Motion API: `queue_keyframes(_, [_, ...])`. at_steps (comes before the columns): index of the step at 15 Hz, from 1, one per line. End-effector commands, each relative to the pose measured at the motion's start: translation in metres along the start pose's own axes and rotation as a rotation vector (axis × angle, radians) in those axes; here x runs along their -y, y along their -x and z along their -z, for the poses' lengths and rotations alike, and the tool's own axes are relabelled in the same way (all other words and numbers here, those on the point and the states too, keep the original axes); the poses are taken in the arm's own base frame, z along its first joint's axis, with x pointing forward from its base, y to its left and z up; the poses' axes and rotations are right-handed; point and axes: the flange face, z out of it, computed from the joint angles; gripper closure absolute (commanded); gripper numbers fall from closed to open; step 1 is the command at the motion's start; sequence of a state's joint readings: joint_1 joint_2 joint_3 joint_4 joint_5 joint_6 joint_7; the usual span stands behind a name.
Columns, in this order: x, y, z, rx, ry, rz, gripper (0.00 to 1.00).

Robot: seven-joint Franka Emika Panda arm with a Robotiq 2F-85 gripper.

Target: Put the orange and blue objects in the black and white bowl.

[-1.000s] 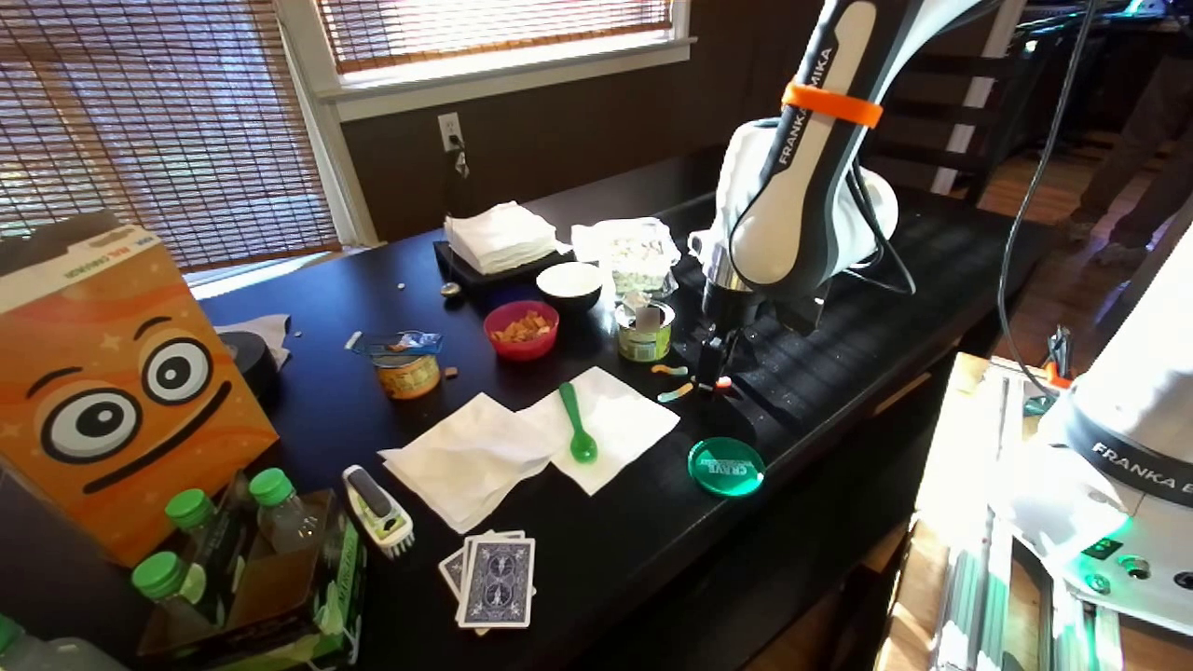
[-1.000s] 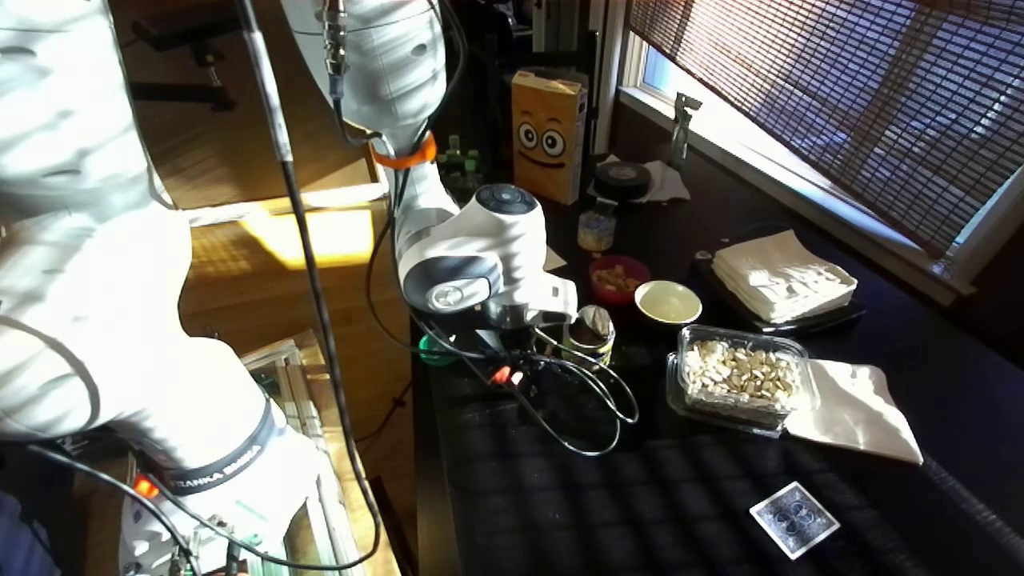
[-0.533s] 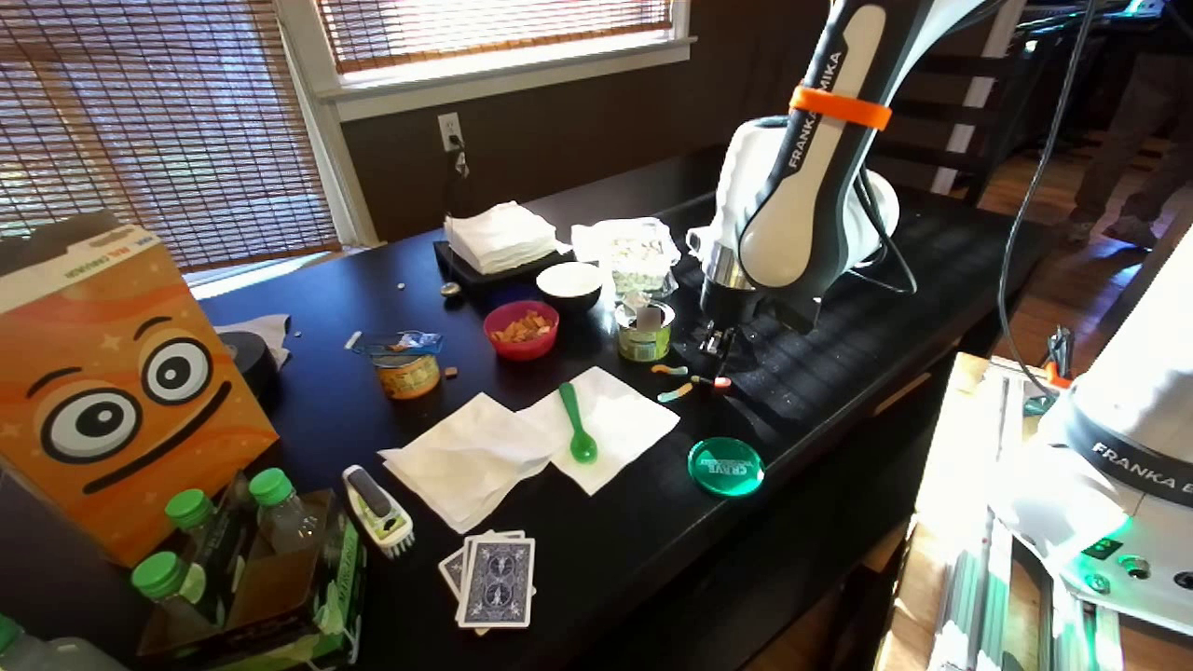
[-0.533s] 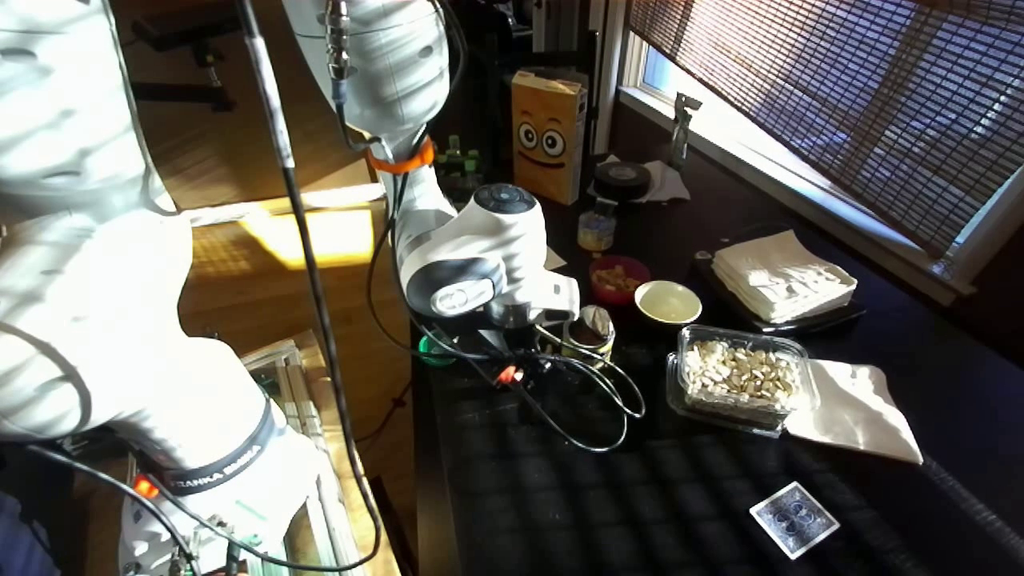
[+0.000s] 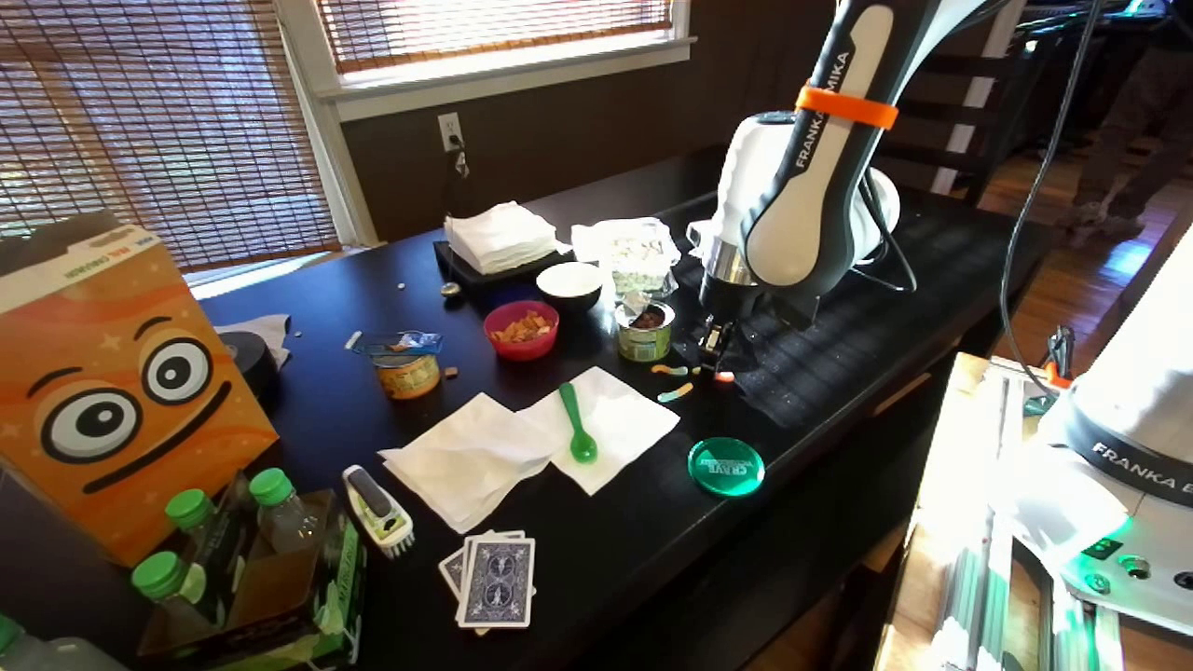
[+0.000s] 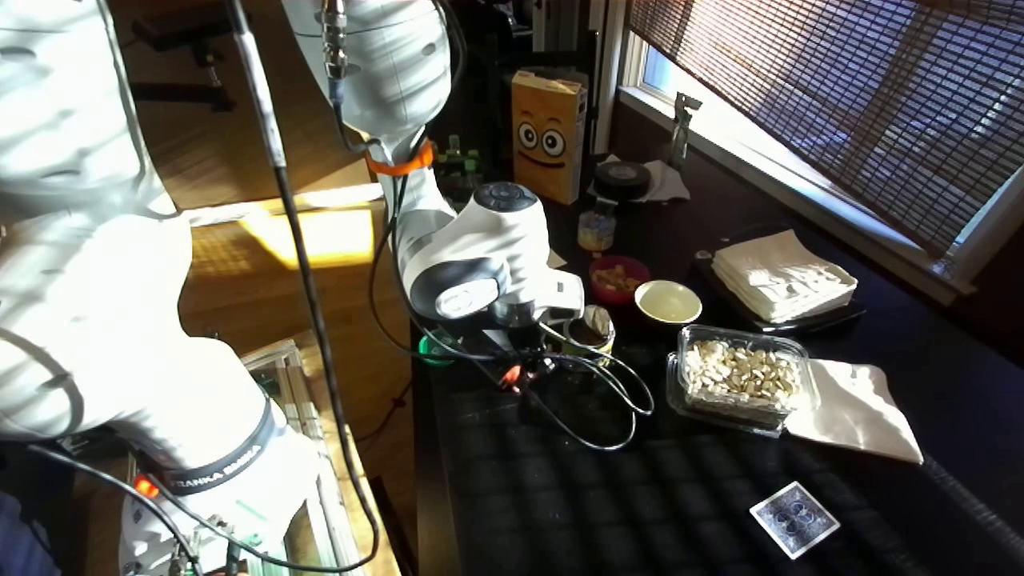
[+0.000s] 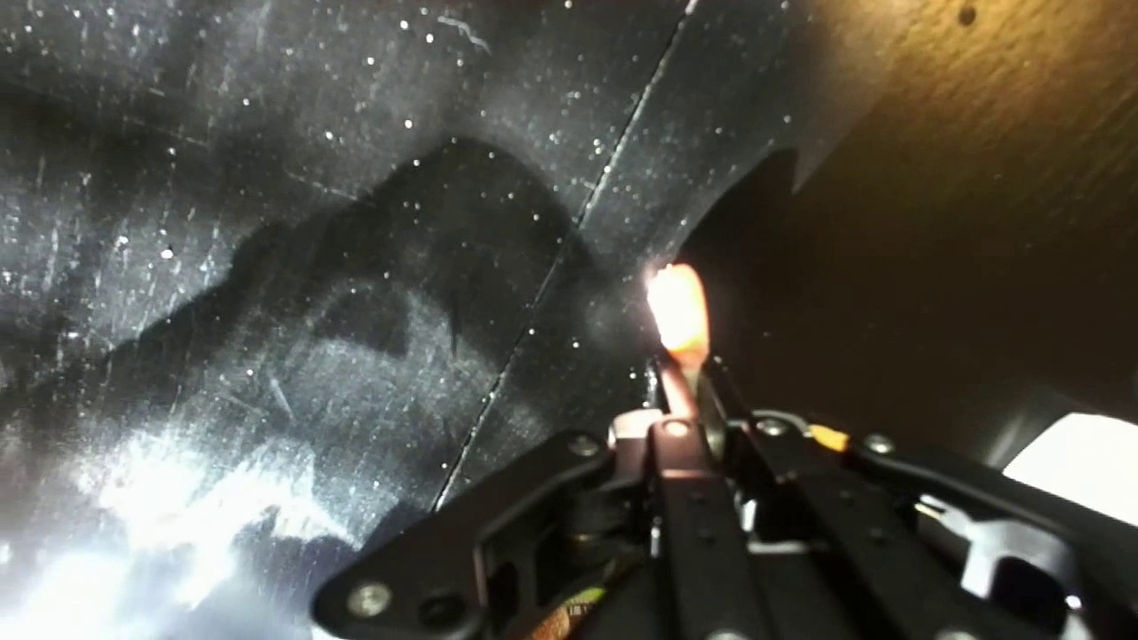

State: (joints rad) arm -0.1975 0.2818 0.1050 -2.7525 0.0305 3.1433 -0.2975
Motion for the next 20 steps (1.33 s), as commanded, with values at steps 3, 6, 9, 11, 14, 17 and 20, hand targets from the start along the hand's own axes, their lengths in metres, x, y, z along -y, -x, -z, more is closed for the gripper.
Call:
queue_keyframes(3, [-0.003, -0.001, 0.002, -0.002, 0.016, -0.01, 0.97])
queue_keyframes(6, [-0.004, -0.006, 0.013, 0.0, 0.011, -0.018, 0.97])
queue_keyframes(9, [-0.006, -0.013, 0.033, 0.007, 0.017, -0.013, 0.97])
queue_keyframes(11, [-0.003, -0.01, 0.051, 0.017, 0.017, -0.008, 0.97])
queue_keyframes(14, [-0.004, -0.016, 0.082, 0.023, 0.029, -0.002, 0.97])
queue_keyframes(17, [-0.006, -0.03, 0.11, 0.033, 0.03, 0.005, 0.97])
queue_keyframes(20, [-0.006, -0.056, 0.134, 0.033, 0.01, 0.016, 0.97])
